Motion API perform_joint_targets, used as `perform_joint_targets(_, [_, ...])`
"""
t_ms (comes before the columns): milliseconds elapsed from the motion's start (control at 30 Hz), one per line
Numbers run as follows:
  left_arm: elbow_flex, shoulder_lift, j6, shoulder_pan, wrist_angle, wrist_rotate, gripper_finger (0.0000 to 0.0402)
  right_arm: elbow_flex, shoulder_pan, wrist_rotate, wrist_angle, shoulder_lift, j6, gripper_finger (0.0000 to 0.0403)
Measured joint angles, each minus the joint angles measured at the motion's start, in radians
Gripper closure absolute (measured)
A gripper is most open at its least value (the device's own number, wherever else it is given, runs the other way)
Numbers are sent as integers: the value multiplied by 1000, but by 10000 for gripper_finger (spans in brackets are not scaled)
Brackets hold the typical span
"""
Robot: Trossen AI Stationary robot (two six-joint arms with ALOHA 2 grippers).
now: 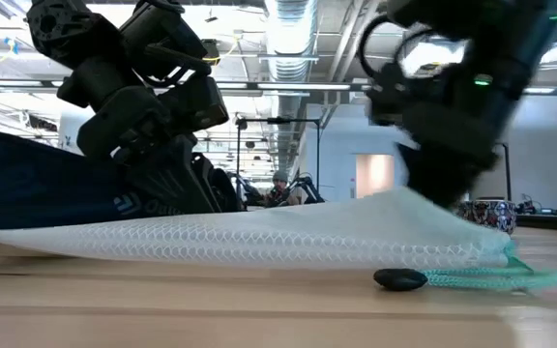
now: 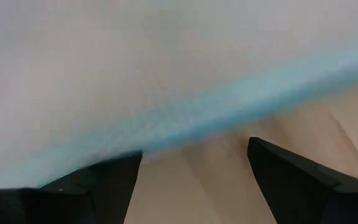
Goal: Unpack backpack
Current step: Remove the earphones from the zip bag
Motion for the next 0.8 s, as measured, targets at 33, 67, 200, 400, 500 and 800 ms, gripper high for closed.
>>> perform_joint_targets(33, [0,0,0,0,5,0,277,1,-12,1,38,0,-24,112])
perform_joint_targets(67, [-1,0,-4,0,11,0,277,4,-23,1,65,-1,-38,112])
perform_joint_targets(200, [-1,1,-15,0,23,0,277,37,-52,-3,71,0,-88,112])
perform_joint_targets(400, [-1,1,-27,0,24,0,277,102,-63,-3,83,0,-155,112])
perform_joint_targets(500, [-1,1,-27,0,25,0,277,105,-87,5,131,-1,-193,112])
perform_joint_targets(800, [43,3,-22,-6,-2,50,277,77,-186,51,179,7,-273,112])
